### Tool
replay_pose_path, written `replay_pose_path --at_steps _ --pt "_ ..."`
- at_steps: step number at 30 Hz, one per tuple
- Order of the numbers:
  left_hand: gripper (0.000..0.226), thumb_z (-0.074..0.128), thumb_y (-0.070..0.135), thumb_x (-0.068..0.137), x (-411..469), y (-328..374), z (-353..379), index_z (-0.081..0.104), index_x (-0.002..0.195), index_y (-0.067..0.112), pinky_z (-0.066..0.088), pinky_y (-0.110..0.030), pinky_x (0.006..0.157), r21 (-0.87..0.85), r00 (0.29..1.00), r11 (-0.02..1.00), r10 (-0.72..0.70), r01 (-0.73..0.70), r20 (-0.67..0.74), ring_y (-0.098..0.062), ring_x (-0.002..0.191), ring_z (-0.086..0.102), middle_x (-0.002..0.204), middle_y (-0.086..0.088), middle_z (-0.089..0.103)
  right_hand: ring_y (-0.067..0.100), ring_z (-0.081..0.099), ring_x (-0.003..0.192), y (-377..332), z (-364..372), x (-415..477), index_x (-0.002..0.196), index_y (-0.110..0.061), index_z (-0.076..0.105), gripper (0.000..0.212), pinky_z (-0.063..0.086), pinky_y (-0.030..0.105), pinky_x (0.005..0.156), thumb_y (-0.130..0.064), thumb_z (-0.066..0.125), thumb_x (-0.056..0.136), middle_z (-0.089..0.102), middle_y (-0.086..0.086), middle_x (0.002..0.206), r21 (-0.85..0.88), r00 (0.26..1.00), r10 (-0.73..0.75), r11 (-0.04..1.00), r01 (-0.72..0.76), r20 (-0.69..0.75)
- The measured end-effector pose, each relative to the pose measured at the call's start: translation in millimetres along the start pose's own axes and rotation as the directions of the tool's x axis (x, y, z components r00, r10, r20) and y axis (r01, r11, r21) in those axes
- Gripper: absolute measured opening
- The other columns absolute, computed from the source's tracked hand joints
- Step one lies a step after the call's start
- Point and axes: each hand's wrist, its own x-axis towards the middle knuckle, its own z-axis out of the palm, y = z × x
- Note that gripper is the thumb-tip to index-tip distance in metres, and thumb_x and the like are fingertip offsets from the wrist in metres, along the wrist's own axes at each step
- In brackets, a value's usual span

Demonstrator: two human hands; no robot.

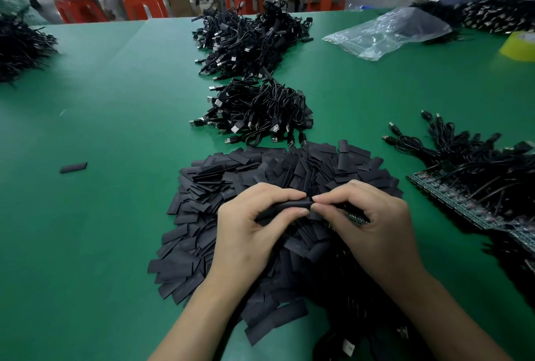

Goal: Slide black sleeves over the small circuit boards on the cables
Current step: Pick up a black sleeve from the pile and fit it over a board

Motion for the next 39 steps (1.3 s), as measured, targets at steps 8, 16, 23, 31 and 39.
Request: replay_pose_path --at_steps 8,16,23,31,39 --pt "0.017 0.083 0.016 0.083 1.3 -1.7 -0.9 0.081 0.1 0.017 0.049 -0.015 0.084 0.003 1.0 1.0 -0.005 0.005 0.003 -0.006 0.094 0.071 0.098 0.013 0.075 -0.001 0.07 0.085 -0.6 0.4 0.9 0.09 -0.024 0.077 0.005 0.049 0.013 0.076 -0.023 0.079 0.086 0.073 -0.019 0.087 0.051 0.998 0.065 0.997 -0.066 0.025" --pt "0.038 0.087 0.027 0.077 -0.8 -1.9 1.5 0.077 0.114 0.026 0.057 -0.028 0.084 -0.098 0.97 0.978 -0.197 0.184 -0.145 -0.018 0.085 0.073 0.094 0.007 0.075 -0.003 0.069 0.08 -2.7 1.4 1.2 0.091 -0.025 0.076 0.013 0.046 0.006 0.073 -0.014 0.081 0.087 0.072 -0.021 0.083 0.0 0.994 0.104 0.995 -0.104 0.014" --pt "0.036 0.088 0.023 0.077 -3.7 5.7 6.4 0.077 0.11 0.015 0.053 -0.016 0.084 0.014 0.963 0.991 -0.128 0.135 -0.239 -0.009 0.086 0.073 0.09 0.009 0.075 0.001 0.07 0.072 -7.3 3.4 -0.3 0.089 -0.023 0.076 0.003 0.05 0.012 0.067 -0.021 0.077 0.087 0.072 -0.017 0.076 0.039 0.99 0.142 0.989 -0.142 -0.011" --pt "0.048 0.091 0.021 0.073 -2.5 9.0 7.6 0.075 0.118 0.014 0.05 -0.011 0.086 0.12 0.973 0.987 -0.081 0.109 -0.216 -0.003 0.088 0.07 0.093 0.008 0.072 -0.001 0.071 0.076 -7.7 3.2 0.5 0.09 -0.018 0.078 0.004 0.052 0.014 0.07 -0.02 0.075 0.089 0.074 -0.015 0.077 0.037 0.991 0.124 0.991 -0.126 0.049" --pt "0.045 0.089 0.021 0.078 0.2 5.0 -0.6 0.074 0.12 0.013 0.053 -0.018 0.088 0.172 0.977 0.982 -0.044 0.082 -0.21 -0.006 0.089 0.071 0.094 0.007 0.073 0.0 0.066 0.088 -4.1 -0.9 2.9 0.101 -0.028 0.074 0.017 0.053 0.029 0.081 -0.038 0.071 0.088 0.07 -0.022 0.09 -0.075 0.989 0.102 0.993 -0.095 0.105"
